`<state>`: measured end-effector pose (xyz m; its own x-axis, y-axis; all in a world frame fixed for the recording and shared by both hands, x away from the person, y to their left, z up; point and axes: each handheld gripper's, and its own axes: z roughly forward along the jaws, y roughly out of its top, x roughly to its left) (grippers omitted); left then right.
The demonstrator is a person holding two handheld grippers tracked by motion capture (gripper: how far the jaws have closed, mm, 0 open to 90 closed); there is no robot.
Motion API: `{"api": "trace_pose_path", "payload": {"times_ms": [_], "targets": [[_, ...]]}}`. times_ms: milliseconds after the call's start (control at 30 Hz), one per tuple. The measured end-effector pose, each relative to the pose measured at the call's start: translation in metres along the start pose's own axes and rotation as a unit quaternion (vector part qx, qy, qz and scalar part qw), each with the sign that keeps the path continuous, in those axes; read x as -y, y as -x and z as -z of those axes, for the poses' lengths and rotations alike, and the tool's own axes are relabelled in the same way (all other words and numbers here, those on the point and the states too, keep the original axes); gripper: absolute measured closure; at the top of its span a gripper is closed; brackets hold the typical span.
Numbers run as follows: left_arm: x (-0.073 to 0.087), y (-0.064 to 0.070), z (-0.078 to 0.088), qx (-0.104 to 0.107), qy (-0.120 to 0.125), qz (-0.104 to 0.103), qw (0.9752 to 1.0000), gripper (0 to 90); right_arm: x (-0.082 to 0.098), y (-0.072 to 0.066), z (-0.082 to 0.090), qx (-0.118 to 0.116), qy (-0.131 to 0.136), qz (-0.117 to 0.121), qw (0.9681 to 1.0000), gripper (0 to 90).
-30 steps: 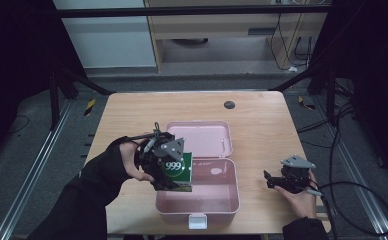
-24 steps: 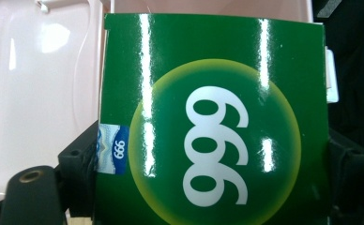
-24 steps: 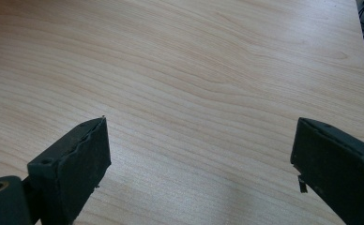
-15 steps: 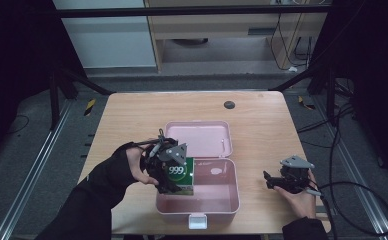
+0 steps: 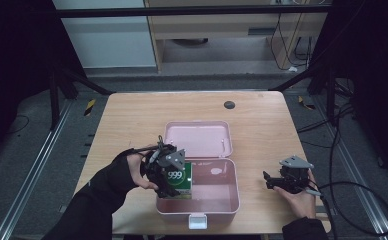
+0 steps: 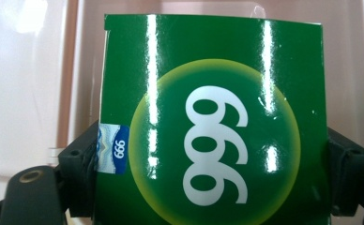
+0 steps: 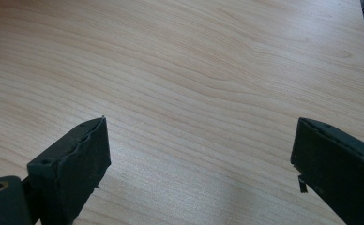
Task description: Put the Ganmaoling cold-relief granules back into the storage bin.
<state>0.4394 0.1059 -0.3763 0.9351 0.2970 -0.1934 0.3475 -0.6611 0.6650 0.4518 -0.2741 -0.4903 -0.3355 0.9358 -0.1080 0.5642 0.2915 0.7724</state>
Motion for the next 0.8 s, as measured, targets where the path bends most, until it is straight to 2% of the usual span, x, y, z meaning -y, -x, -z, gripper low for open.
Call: {"api": "trace_pose_path", "payload": {"times_ms": [133,233,333,400,800], "targets": [[0.004,0.0,-0.006,0.0,0.007,0.014,0.9999,14.4,0.0,0.0,-0.001,0.0,-0.001,0.001,1.0,5.2],[0.009,0.001,-0.013,0.001,0.019,0.032,0.9993,14.4,0.0,0.0,-0.001,0.0,-0.001,0.001,1.0,5.2],[0.011,0.0,-0.015,0.001,0.022,0.037,0.9991,14.4,0.0,0.0,-0.001,-0.001,-0.002,0.002,1.0,5.2],[0.014,0.0,-0.018,-0.001,0.03,0.05,0.9983,14.4,0.0,0.0,-0.001,-0.001,-0.003,0.004,1.0,5.2],[0.024,0.001,-0.031,-0.001,0.049,0.076,0.9959,14.2,0.001,0.0,-0.002,-0.002,-0.004,0.007,1.0,4.8]]}}
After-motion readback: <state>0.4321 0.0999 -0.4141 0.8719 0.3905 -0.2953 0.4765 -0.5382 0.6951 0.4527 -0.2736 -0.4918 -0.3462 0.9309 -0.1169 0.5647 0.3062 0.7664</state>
